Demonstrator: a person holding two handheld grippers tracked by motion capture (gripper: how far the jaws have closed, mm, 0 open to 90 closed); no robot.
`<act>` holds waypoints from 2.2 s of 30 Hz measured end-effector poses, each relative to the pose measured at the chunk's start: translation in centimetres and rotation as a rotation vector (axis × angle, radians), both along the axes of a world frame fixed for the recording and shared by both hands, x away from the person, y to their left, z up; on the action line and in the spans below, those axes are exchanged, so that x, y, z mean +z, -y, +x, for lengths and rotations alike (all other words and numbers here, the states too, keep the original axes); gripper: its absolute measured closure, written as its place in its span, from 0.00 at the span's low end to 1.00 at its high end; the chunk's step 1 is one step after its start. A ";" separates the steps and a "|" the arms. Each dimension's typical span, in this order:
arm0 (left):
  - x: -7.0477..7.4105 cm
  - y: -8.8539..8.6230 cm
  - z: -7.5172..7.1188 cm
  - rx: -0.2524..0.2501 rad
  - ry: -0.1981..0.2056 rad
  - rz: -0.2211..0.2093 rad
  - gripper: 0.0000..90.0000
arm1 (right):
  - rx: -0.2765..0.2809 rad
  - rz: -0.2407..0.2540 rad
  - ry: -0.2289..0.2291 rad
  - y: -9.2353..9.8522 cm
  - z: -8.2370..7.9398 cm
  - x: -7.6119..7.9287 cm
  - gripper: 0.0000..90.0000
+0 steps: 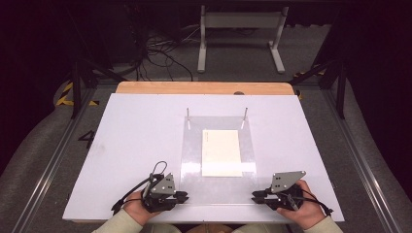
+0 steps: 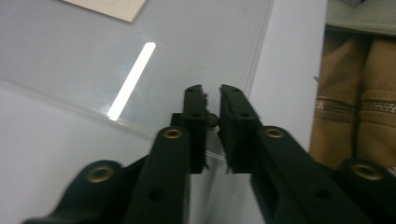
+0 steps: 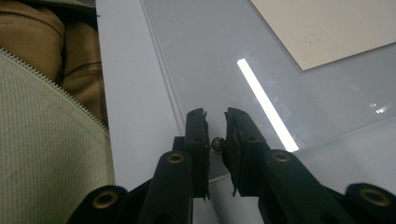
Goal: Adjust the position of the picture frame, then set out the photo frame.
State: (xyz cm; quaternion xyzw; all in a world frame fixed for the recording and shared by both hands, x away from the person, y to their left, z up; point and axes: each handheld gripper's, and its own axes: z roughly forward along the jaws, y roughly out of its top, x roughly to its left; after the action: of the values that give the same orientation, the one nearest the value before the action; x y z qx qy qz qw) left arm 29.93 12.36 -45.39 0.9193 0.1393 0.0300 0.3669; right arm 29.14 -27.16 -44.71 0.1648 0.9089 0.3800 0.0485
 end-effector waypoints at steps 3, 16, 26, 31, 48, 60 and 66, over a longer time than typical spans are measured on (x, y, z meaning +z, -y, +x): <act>0.0 -0.1 -0.1 -0.011 -0.015 0.000 0.92 | 0.001 -0.015 0.010 -0.1 -0.2 0.1 0.92; 0.4 -0.2 -1.1 -0.084 -0.056 0.032 0.92 | 0.053 -0.012 -0.045 -0.4 -1.7 0.2 0.92; 0.4 0.4 -1.5 -0.134 -0.059 0.032 0.91 | 0.070 -0.022 -0.067 -0.1 -2.1 0.3 0.90; 1.0 -0.3 -0.9 -0.098 -0.066 -0.045 0.79 | 0.056 0.059 -0.033 0.2 -2.1 1.0 0.85; 3.1 -2.3 2.7 0.234 0.058 -0.266 0.52 | -0.173 0.159 0.129 1.0 0.1 3.6 0.75; 3.2 -2.4 7.2 0.354 0.065 -0.238 0.39 | -0.259 0.159 0.114 0.2 4.0 5.0 0.71; 2.7 -2.7 6.7 0.360 0.086 -0.216 0.38 | -0.257 0.143 0.110 -0.5 5.8 5.9 0.78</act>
State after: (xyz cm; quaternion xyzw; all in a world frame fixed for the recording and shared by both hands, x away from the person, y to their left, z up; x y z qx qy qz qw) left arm 36.59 15.09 -42.68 0.8327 0.2879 0.1189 0.4578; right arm 34.98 -26.65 -38.83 0.2616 0.8470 0.4427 0.1346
